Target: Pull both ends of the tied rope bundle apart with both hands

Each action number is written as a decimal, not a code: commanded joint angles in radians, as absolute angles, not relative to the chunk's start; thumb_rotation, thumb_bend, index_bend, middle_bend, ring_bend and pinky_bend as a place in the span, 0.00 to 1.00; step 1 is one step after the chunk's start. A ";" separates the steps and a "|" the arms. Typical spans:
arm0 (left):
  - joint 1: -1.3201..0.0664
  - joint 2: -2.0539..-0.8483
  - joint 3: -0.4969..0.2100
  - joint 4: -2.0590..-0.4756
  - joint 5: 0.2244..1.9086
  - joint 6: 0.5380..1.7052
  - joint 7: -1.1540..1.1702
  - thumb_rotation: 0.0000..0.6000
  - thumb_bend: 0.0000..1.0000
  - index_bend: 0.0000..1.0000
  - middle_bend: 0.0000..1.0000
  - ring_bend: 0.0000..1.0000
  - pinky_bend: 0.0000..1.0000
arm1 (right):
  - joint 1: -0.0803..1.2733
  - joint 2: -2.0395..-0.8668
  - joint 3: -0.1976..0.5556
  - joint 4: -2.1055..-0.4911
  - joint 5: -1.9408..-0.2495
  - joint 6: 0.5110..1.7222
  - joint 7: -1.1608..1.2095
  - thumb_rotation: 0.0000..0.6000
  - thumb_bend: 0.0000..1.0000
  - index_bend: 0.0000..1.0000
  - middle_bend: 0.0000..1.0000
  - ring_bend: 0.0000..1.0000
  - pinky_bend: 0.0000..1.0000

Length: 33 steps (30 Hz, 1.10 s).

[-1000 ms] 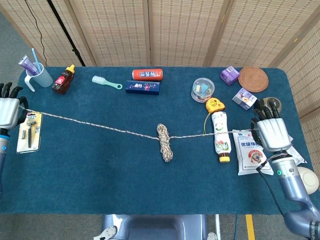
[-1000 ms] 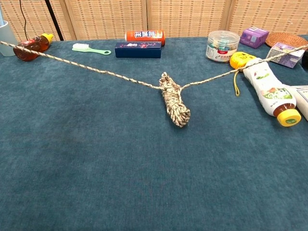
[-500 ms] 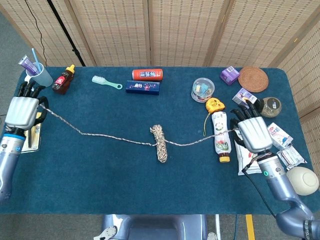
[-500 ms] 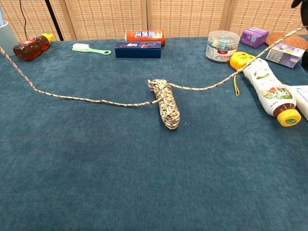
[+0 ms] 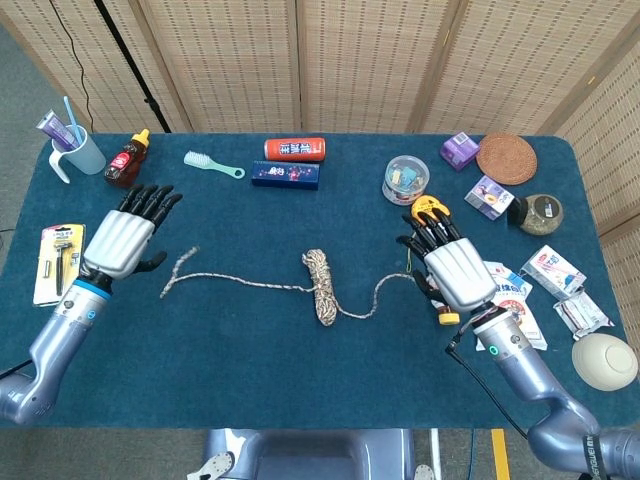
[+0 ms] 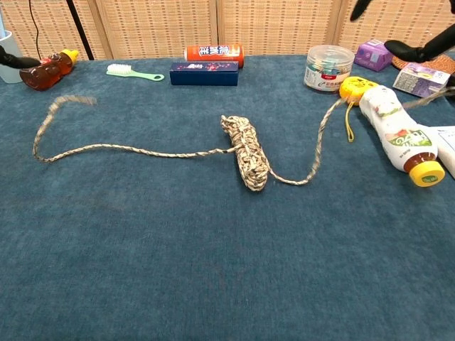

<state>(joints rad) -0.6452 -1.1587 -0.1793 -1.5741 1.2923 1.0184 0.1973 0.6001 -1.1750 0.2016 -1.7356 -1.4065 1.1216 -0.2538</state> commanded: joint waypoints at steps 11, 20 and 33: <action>-0.608 -1.042 -0.156 -1.746 1.157 1.021 0.284 0.98 0.05 0.03 0.00 0.00 0.00 | 0.547 -1.131 0.185 -1.749 -1.373 1.183 -0.305 0.96 0.36 0.02 0.00 0.00 0.00; -0.441 -1.019 -0.109 -1.804 1.165 1.243 0.240 1.00 0.07 0.22 0.12 0.04 0.00 | 0.444 -1.120 0.165 -1.684 -1.344 1.292 -0.223 1.00 0.36 0.36 0.15 0.15 0.12; -0.133 -1.082 0.038 -1.713 1.331 1.592 0.172 1.00 0.07 0.23 0.12 0.03 0.00 | 0.225 -1.117 0.080 -1.624 -1.329 1.483 -0.158 1.00 0.36 0.38 0.17 0.16 0.11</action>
